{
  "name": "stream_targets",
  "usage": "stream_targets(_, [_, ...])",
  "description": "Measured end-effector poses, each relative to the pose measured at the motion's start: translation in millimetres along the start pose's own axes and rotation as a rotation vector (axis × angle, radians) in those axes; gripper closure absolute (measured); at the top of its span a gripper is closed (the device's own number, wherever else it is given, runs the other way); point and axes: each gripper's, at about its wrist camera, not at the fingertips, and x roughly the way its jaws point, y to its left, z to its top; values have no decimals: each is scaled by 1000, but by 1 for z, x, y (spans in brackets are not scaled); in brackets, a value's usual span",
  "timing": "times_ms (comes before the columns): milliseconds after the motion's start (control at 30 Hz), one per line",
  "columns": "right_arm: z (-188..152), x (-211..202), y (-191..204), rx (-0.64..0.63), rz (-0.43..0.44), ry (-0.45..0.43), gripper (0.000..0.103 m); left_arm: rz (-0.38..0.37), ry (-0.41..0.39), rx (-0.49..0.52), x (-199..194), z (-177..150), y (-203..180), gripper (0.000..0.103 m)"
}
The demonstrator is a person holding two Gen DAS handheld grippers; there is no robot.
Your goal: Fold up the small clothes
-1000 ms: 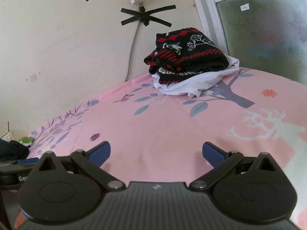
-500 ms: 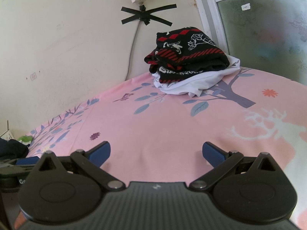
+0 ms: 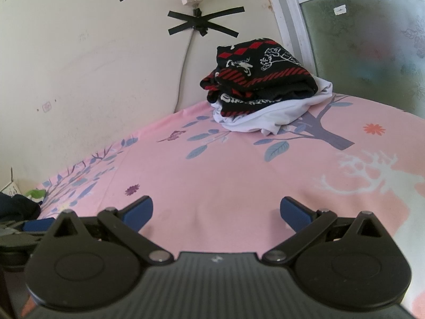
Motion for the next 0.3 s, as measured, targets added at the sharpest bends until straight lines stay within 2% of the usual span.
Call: stream_targets(300, [1, -1, -1, -14, 12, -12, 7, 3, -4, 2, 0, 0, 0, 0])
